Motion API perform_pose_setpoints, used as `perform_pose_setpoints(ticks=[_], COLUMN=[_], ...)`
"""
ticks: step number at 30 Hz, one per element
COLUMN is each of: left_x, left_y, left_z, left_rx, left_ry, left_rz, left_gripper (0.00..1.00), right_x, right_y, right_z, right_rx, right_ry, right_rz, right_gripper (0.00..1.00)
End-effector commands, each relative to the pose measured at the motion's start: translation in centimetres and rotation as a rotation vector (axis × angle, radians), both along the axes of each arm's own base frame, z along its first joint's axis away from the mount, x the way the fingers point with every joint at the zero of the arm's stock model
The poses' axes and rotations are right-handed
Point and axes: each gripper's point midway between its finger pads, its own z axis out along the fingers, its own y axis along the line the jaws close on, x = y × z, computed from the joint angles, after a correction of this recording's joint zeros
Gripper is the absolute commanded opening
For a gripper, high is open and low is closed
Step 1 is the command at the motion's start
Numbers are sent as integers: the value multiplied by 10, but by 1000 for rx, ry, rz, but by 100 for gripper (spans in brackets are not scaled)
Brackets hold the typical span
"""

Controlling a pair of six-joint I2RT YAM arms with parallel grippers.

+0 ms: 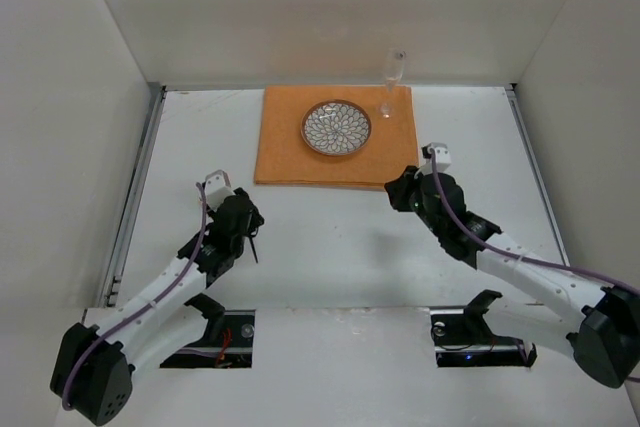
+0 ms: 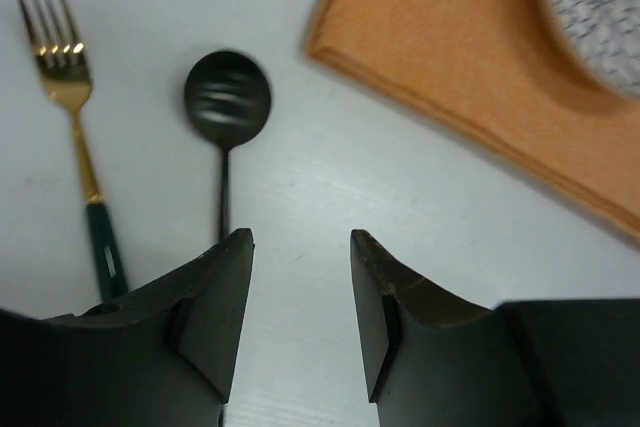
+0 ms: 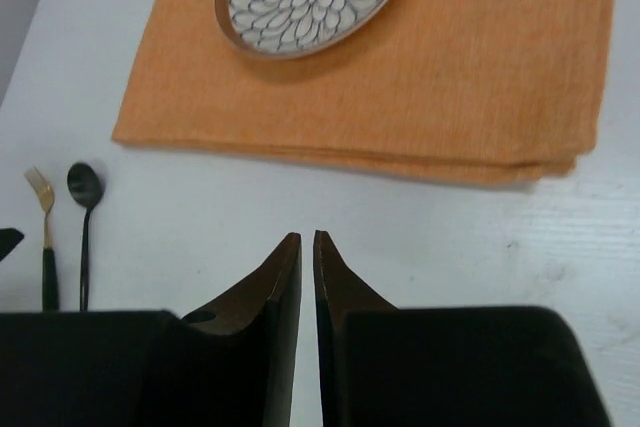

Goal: Set the dinner table for one person

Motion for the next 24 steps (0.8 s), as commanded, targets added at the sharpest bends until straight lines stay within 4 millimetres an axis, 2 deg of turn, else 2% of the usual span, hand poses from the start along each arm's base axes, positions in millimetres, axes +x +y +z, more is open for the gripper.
perform_pose_setpoints(ticks=[1,6,9,18,24], left_x=[-28,-23,-20,-9,-9], left_y=[22,10,12,12,16], left_z=[-35,-57,-65,-78,-85], left_rx=[101,145,180,210,223], left_ry=[183,258,287,311,333], left_rz=[45,4,12,29,34], left_gripper=[41,40,37,31,16], right_x=[-2,-7,-8,-8,-6], right_y=[28,32,31,34,28], right_z=[43,27,20,17,16], right_rx=[163,157,161,172,170], right_ry=[-142,-134,-130,-118,-117], right_rz=[46,65,70,85,68], right_gripper=[16,17,17,19,23])
